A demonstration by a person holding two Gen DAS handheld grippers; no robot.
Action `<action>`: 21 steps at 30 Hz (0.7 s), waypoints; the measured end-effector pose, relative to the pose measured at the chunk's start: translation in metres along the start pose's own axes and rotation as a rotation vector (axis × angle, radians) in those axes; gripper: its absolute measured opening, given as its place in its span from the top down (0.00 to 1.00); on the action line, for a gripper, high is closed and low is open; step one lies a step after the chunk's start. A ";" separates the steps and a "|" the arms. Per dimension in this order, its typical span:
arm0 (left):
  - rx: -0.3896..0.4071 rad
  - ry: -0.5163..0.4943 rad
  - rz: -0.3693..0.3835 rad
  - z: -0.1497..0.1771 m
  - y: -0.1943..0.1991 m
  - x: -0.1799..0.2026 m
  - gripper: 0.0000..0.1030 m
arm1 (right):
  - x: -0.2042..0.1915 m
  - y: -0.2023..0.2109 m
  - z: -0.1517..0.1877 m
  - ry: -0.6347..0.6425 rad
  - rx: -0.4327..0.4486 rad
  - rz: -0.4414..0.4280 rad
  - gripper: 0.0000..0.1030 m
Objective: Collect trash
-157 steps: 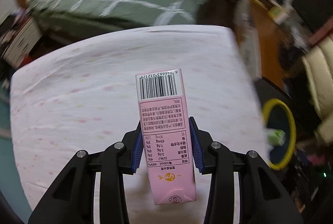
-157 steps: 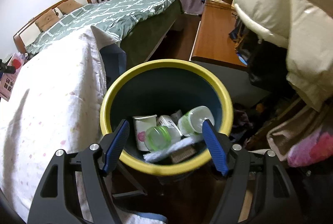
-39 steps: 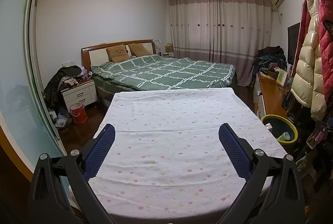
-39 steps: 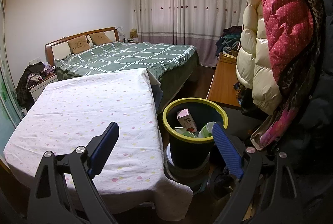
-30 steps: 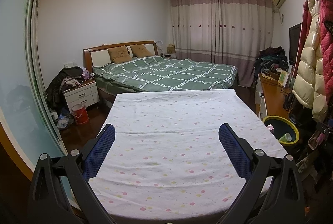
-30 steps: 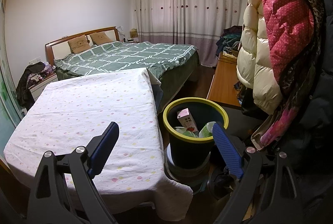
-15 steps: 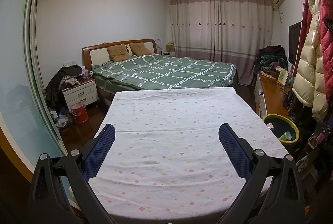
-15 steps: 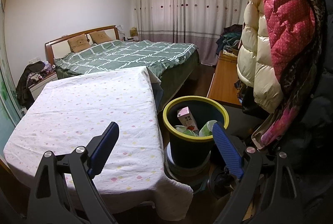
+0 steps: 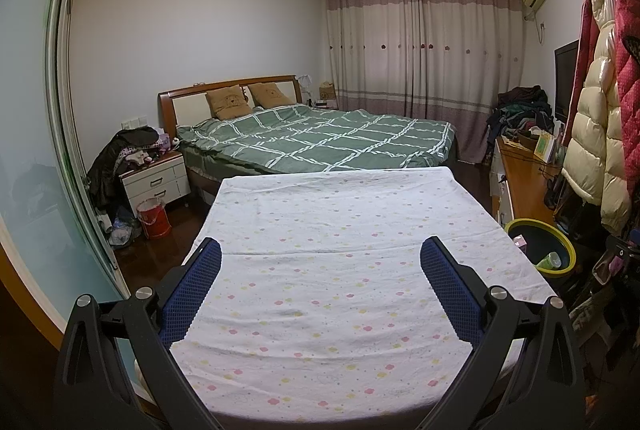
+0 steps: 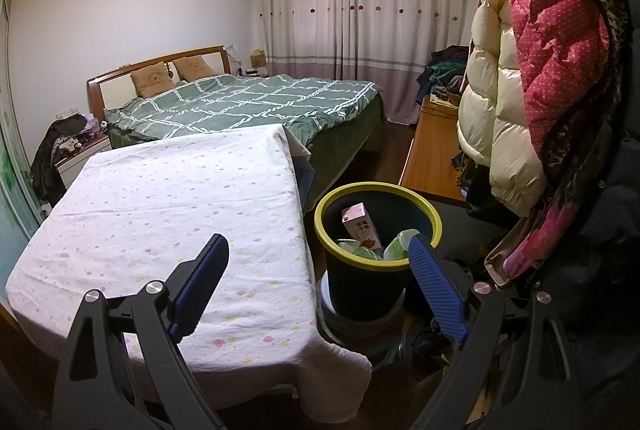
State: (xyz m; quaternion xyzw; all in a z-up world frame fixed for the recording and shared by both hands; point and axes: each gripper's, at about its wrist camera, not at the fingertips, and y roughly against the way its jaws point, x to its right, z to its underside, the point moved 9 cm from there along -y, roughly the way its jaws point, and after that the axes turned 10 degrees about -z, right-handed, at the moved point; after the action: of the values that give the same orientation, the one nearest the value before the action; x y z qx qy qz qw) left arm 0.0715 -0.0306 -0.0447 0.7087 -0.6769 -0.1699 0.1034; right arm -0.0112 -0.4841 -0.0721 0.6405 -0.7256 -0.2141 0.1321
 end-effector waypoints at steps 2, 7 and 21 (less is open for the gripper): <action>0.000 -0.001 -0.001 -0.001 0.000 -0.001 0.05 | 0.000 0.000 0.000 -0.001 0.000 0.000 0.16; -0.003 -0.003 0.001 -0.001 0.000 0.000 0.05 | 0.000 -0.001 0.001 -0.001 -0.003 0.000 0.16; -0.084 0.012 0.032 0.004 -0.031 0.002 0.05 | -0.008 -0.017 -0.003 0.017 -0.021 -0.039 0.15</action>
State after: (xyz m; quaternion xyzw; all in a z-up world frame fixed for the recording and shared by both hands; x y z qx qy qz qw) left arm 0.0983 -0.0307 -0.0602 0.6937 -0.6799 -0.1922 0.1397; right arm 0.0061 -0.4778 -0.0770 0.6549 -0.7094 -0.2190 0.1409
